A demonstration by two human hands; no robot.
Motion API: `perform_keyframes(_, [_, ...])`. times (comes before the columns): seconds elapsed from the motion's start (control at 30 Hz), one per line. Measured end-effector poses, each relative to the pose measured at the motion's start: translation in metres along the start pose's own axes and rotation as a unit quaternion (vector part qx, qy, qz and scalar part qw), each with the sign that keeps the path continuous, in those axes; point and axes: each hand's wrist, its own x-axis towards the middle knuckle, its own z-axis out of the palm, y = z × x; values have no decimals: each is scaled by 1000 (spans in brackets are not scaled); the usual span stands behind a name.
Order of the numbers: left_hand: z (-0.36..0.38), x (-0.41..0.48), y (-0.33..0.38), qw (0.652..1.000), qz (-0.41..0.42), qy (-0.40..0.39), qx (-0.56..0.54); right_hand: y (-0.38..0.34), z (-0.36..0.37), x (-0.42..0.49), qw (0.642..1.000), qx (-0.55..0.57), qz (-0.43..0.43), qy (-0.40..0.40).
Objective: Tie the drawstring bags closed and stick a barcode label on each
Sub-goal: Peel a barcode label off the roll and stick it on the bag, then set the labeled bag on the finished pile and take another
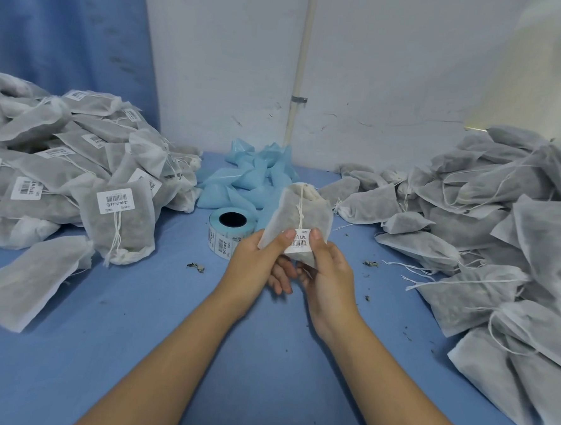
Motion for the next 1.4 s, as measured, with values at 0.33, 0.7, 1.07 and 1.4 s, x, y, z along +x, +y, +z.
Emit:
perform_keyframes(0.33, [-21, 22, 56, 913, 130, 41, -385, 4, -2, 5, 998, -33, 41, 20])
perform_keyframes(0.7, [5, 8, 43, 989, 35, -14, -141, -18, -23, 27, 991, 33, -18, 126])
perform_keyframes(1.07, [18, 8, 35, 995, -14, -7, -94, -52, -70, 75, 984, 26, 21, 174])
perform_keyframes(1.4, [17, 10, 29, 997, -25, 8, -78, -54, -77, 76, 982, 80, 1, 172])
